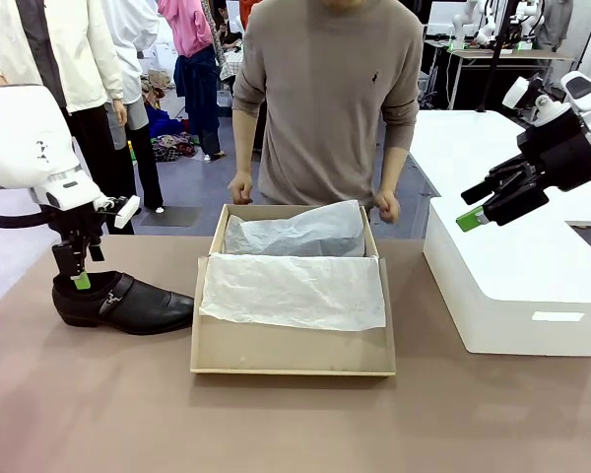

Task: Pack the shoes into the box.
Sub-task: Place the other shoe of the Shoes into the Shoes Box.

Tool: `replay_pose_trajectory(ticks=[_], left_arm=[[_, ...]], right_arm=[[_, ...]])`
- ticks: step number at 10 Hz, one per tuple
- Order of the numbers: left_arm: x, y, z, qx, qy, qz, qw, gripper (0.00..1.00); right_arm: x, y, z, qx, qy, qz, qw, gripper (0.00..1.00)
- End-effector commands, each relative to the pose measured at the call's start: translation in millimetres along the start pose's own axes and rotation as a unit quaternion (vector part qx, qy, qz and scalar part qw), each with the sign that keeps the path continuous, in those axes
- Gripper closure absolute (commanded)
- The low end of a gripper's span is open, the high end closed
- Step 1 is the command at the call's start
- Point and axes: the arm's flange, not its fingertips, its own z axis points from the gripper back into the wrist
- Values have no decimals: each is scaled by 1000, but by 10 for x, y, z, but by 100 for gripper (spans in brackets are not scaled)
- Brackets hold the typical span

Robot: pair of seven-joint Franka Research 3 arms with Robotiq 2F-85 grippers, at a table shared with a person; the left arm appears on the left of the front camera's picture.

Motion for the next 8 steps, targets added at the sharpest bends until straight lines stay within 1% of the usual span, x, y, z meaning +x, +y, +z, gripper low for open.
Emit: replay_pose_trajectory(ticks=[1,5,8], left_arm=[[-24,85,-59,3,11,-9,1000,0],[-39,111,-227,-4,13,-21,1000,0],[-19,98,-363,-12,4,-31,999,0]], right_arm=[[0,-25,-25,6,-20,10,1000,0],[0,-25,-25,6,-20,10,1000,0],[0,-25,-25,6,-20,10,1000,0]])
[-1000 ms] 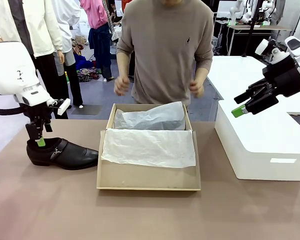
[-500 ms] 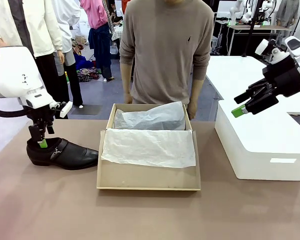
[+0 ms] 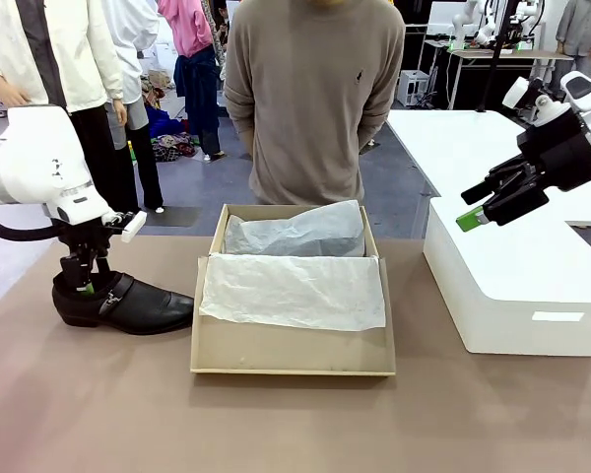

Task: Pack the shoes into the box.
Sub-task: Place the other shoe of the Shoes into the Shoes Box.

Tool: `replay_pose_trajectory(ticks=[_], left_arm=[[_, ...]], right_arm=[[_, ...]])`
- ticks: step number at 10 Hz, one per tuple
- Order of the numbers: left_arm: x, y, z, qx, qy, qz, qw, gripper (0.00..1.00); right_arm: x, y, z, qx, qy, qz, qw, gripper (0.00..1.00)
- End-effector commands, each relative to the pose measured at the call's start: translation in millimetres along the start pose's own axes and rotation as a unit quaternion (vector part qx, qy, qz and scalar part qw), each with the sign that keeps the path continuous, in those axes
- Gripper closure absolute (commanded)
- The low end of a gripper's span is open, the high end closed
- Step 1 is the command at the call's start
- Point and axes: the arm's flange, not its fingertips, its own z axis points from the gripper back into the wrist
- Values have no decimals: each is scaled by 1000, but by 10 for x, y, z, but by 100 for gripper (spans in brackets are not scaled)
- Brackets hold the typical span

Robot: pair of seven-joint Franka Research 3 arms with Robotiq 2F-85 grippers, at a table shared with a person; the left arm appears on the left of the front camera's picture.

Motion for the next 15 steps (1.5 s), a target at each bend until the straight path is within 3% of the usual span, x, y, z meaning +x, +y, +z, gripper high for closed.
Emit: replay_pose_trajectory(ticks=[1,3,8,15], left_arm=[[-19,3,-58,0,-7,-17,1000,0],[-26,17,-77,-11,-3,-22,1000,3],[-41,19,-71,-18,-5,-19,1000,100],[-56,1,-32,-17,12,-22,1000,100]], right_arm=[[0,-25,-25,6,-20,10,1000,0],[0,-25,-25,6,-20,10,1000,0],[0,-25,-25,6,-20,10,1000,0],[0,-25,-25,6,-20,10,1000,0]])
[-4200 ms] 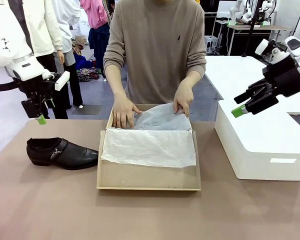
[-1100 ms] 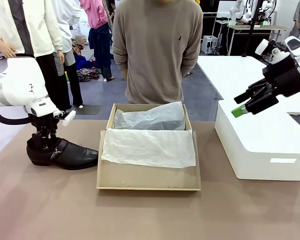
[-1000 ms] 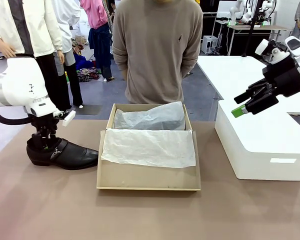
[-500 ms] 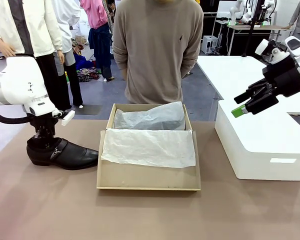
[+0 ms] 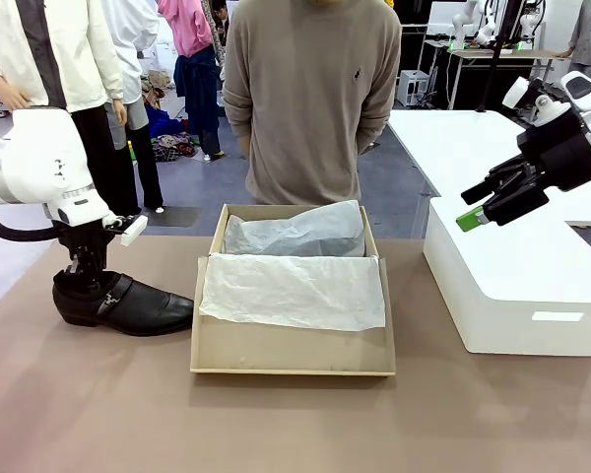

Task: Pack the shoes into the box.
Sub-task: Place the other shoe of the Shoes into the Shoes Box.

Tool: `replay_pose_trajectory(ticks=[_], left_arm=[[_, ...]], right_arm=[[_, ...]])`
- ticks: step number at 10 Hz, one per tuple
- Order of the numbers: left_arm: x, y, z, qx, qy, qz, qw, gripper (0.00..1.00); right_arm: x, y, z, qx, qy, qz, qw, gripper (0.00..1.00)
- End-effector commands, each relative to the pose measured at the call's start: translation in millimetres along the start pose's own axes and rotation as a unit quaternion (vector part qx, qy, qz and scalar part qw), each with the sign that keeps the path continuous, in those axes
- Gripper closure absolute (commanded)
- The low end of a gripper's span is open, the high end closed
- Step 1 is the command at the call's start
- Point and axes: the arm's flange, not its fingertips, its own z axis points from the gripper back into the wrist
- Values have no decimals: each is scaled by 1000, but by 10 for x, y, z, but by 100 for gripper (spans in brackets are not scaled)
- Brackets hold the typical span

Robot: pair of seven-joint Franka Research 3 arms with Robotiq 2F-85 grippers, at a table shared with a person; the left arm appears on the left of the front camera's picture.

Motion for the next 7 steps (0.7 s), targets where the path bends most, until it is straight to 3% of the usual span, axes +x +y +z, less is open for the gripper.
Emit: replay_pose_trajectory(ticks=[1,3,7], left_arm=[[-72,4,21,4,16,-11,1000,100],[-148,13,119,21,4,-13,1000,100],[-402,43,796,23,5,-1,1000,100]], right_arm=[[0,-25,-25,6,-20,10,1000,0],[0,-25,-25,6,-20,10,1000,0],[0,-25,-25,6,-20,10,1000,0]])
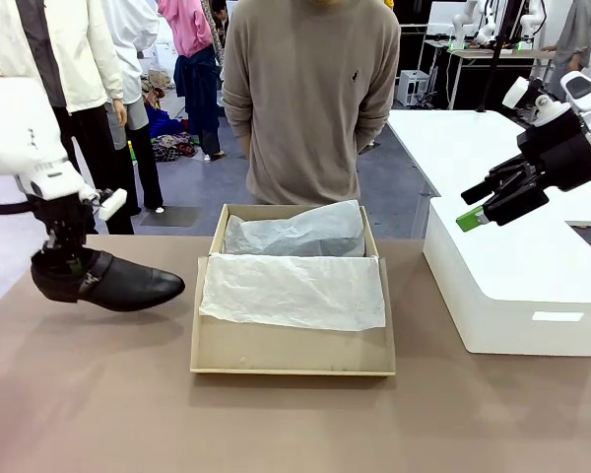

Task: Pack the shoes into the box.
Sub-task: Place the other shoe of the Shoes into the Shoes Box.

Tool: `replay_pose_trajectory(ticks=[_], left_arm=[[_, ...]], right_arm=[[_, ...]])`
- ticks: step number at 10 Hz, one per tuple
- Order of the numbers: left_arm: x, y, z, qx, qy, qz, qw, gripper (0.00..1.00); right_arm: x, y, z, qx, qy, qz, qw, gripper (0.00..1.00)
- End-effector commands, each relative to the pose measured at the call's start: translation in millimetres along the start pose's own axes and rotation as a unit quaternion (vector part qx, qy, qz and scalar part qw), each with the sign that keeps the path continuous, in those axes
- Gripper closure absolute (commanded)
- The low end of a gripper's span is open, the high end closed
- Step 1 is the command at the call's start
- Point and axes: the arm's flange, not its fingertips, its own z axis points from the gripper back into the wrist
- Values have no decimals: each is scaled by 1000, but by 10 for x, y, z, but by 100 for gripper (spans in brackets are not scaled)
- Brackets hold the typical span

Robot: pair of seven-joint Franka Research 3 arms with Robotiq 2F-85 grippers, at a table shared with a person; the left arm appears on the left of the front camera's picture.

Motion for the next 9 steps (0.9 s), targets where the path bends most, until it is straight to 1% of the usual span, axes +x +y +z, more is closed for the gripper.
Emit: replay_pose_trajectory(ticks=[1,3,4,6,7,8,9], left_arm=[[-56,12,370,-5,10,-12,1000,100],[8,5,682,-22,20,-8,1000,100],[79,5,858,-27,24,4,999,100],[274,-27,1116,-24,13,37,999,100],[353,-47,1208,-19,13,67,998,100],[415,-97,1295,-5,14,114,993,100],[453,-148,1348,-3,-4,144,990,100]], right_arm=[[-1,-25,-25,6,-20,10,1000,0],[-1,-25,-25,6,-20,10,1000,0],[-1,-25,-25,6,-20,10,1000,0],[-1,-25,-25,6,-20,10,1000,0],[-1,-25,-25,6,-20,10,1000,0],[-1,-25,-25,6,-20,10,1000,0],[-1,-25,-25,6,-20,10,1000,0]])
